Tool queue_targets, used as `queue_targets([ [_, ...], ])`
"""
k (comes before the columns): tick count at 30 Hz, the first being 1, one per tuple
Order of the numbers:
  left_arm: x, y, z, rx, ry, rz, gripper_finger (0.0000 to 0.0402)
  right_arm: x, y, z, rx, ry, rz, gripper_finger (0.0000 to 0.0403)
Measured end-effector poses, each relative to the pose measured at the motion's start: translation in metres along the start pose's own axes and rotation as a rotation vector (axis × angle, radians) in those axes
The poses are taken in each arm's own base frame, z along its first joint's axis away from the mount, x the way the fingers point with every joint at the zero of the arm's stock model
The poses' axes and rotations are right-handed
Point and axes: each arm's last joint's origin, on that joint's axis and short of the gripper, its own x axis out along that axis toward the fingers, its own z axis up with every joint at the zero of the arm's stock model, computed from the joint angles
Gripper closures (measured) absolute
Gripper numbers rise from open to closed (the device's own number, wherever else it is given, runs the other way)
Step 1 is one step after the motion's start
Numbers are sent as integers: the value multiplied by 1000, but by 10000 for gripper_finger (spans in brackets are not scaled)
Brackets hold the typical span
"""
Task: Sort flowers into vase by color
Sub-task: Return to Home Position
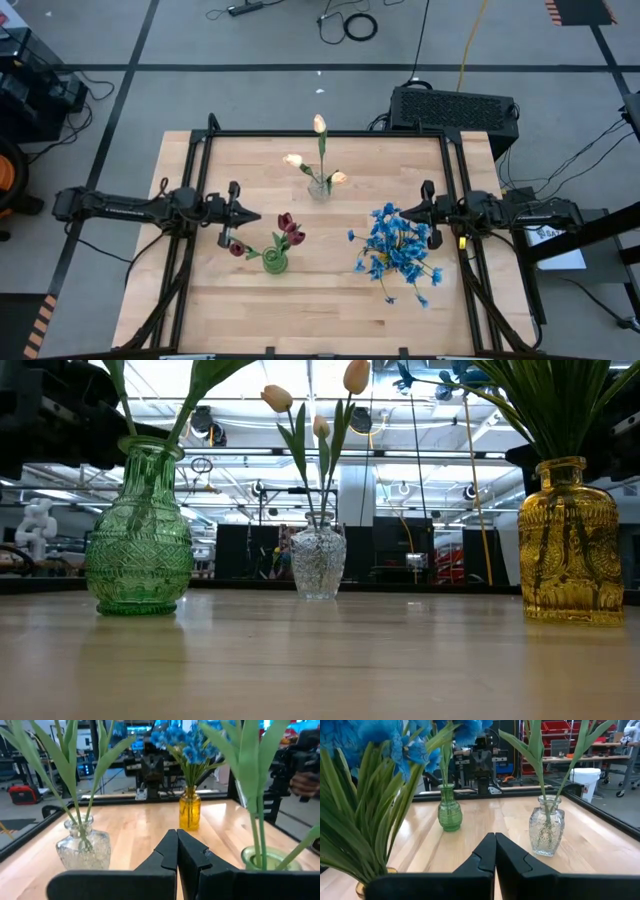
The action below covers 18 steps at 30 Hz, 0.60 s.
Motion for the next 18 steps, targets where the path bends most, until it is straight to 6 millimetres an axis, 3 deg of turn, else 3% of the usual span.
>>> queue_targets([
  [10,-11,-2,6,29,-49,-41,400,0,0,-2,2,17,-1,403],
  [18,-19,-2,-1,20,18,6,400,0,0,-2,-24,21,-8,403],
])
